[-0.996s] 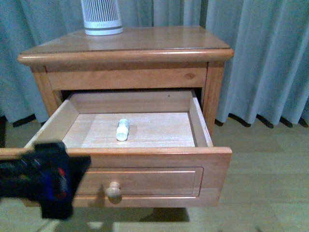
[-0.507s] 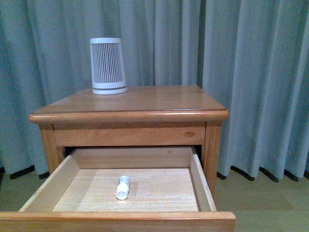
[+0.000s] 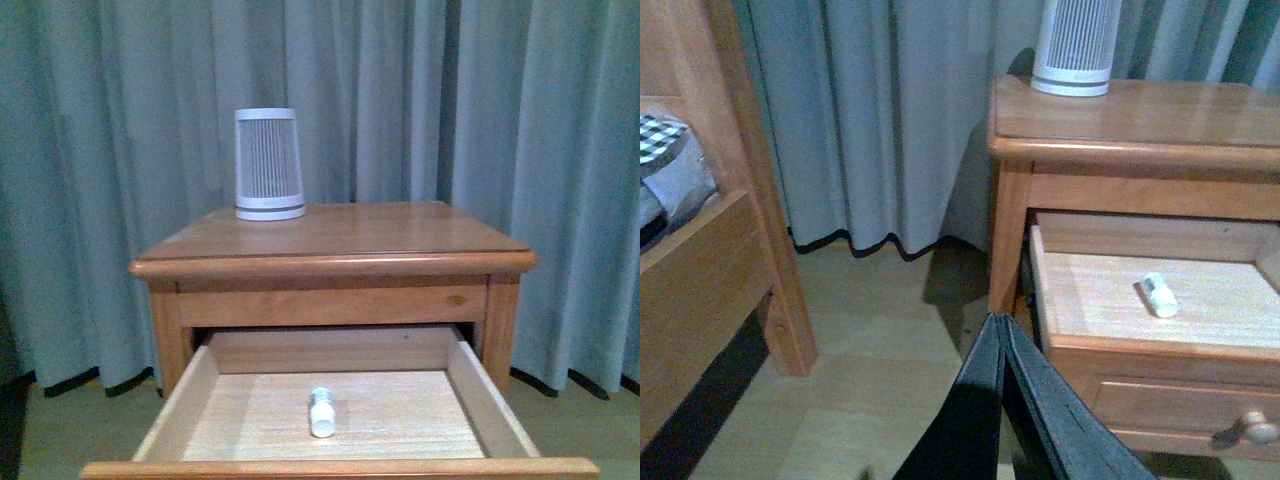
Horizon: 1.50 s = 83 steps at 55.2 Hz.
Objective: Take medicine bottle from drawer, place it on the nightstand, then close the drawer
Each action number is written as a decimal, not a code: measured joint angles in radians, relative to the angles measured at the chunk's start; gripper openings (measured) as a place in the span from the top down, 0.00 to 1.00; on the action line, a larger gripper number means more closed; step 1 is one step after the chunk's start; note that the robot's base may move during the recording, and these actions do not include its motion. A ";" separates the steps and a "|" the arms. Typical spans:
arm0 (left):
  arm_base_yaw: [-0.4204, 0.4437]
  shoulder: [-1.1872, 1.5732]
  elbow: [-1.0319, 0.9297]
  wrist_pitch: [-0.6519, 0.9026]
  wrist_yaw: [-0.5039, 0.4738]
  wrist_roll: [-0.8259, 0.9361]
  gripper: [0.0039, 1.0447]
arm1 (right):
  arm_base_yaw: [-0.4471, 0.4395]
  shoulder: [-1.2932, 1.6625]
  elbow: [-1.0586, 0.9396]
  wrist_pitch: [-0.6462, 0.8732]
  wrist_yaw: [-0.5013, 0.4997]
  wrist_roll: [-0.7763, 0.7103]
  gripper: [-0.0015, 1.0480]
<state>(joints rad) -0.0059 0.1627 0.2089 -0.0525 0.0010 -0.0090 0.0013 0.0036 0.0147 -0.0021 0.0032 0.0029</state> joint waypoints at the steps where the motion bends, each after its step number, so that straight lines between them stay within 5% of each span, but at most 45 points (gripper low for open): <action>1: 0.000 -0.005 -0.007 0.002 0.000 0.000 0.97 | 0.000 0.000 0.000 0.000 0.000 0.000 0.00; 33: 0.001 -0.097 -0.135 0.039 -0.003 0.001 0.97 | -0.007 0.011 0.005 -0.018 -0.033 0.015 0.00; 38: 0.001 -0.105 -0.145 0.040 -0.001 0.001 0.97 | -0.049 0.215 0.126 -0.134 -0.198 0.097 0.00; 44: 0.001 -0.113 -0.153 0.042 -0.001 0.001 0.97 | -0.066 0.557 0.388 -0.050 -0.229 0.102 0.00; 56: 0.001 -0.153 -0.199 0.047 -0.001 0.001 0.97 | -0.063 1.180 0.943 0.019 -0.149 0.008 0.00; 72: 0.001 -0.156 -0.199 0.047 -0.001 0.001 0.97 | 0.032 1.774 1.297 -0.086 -0.048 -0.018 0.00; 83: 0.001 -0.156 -0.199 0.047 -0.001 0.001 0.67 | 0.115 1.941 1.308 -0.031 -0.003 -0.047 0.00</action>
<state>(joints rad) -0.0051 0.0063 0.0097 -0.0055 -0.0002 -0.0078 0.1165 1.9442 1.3231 -0.0334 0.0002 -0.0441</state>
